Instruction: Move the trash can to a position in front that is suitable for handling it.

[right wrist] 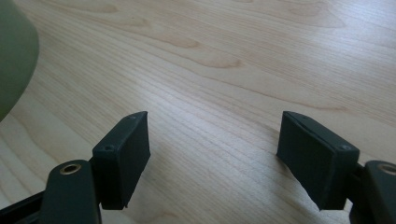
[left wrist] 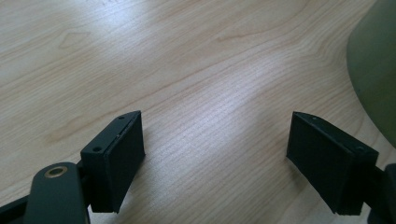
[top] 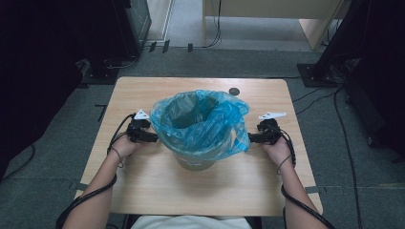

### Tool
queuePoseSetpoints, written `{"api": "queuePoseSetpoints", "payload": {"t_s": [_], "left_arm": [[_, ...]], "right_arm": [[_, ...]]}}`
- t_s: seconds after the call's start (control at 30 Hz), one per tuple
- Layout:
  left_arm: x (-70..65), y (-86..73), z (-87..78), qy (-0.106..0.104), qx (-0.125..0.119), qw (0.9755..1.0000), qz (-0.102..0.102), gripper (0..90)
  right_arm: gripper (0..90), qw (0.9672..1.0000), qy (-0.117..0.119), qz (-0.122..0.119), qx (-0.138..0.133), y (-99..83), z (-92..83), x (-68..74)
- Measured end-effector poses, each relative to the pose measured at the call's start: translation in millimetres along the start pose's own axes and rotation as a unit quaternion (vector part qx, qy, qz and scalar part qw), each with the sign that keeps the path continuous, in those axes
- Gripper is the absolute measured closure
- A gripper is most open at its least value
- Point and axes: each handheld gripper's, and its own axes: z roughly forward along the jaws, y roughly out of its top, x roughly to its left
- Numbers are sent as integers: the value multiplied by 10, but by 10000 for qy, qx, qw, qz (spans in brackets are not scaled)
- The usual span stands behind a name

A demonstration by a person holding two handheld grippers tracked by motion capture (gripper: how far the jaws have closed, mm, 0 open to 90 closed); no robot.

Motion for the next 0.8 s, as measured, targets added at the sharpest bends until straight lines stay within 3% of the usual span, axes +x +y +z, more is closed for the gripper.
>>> {"api": "queuePoseSetpoints", "payload": {"t_s": [0.1, 0.17, 0.37, 0.53, 0.7, 0.8], "left_arm": [[-12, -5, -17, -71, -1, 10000, 28, 187], [-14, -1, -33, -141, 2, 9999, 16, 246], [0, 28, -79, -170, -57, 9998, -62, 246], [7, 35, -131, -337, 102, 9992, -170, 267], [-3, 66, -224, -450, -139, 9989, -66, 266], [-23, 56, -299, -637, -205, 9977, -67, 262]], "right_arm": [[255, 9999, 80, -105, -25, 22, -29, 43], [282, 9999, 128, -102, -29, 28, -45, 53], [269, 9997, 187, -104, -123, 60, -134, 89], [299, 9992, 381, -31, -128, 70, -193, 89], [303, 9989, 417, -67, -184, 84, -252, 112], [295, 9988, 401, -152, -219, 75, -338, 172]]}}
